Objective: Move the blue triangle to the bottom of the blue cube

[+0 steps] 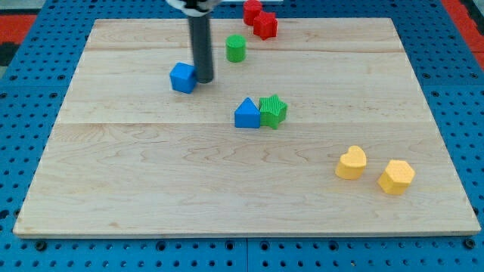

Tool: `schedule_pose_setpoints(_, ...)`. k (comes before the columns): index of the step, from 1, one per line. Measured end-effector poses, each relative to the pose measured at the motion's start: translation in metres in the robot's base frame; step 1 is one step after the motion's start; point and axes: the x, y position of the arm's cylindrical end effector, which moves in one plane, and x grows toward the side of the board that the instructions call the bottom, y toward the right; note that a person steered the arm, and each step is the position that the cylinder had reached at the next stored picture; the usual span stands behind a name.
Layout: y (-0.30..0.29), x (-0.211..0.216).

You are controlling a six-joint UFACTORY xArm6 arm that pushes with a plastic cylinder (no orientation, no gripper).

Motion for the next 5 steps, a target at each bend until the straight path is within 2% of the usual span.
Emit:
schedule_pose_setpoints(2, -0.081, -0.003)
schedule_pose_setpoints(3, -0.024, -0.002)
schedule_pose_setpoints(5, 0.116, 0.046)
